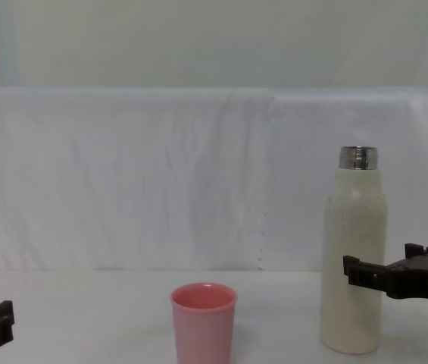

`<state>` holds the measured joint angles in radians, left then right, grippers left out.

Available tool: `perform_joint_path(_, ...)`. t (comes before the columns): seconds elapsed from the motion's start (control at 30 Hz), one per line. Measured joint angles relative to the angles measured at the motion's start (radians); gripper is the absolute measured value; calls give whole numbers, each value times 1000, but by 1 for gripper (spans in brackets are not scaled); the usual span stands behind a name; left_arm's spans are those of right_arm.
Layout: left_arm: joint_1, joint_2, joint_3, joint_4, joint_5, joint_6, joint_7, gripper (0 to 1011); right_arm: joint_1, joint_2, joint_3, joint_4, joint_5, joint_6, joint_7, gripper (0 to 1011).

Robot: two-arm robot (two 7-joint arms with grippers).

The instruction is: Grasp the thermos with one hand and pour water into the cup lid.

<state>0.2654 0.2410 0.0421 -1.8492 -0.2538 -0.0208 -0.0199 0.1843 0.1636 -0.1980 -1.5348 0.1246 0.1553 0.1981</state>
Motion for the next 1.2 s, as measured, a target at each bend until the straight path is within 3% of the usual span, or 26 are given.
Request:
perform_joint_path(0.53,0,0,0,0,0,0,0,1001,68,-2,-15,75,4,14,8,1000)
perform_joint_path(1.2,0,0,0,0,0,0,0,1001,119,-5,-23,119,16,-5,19,1000)
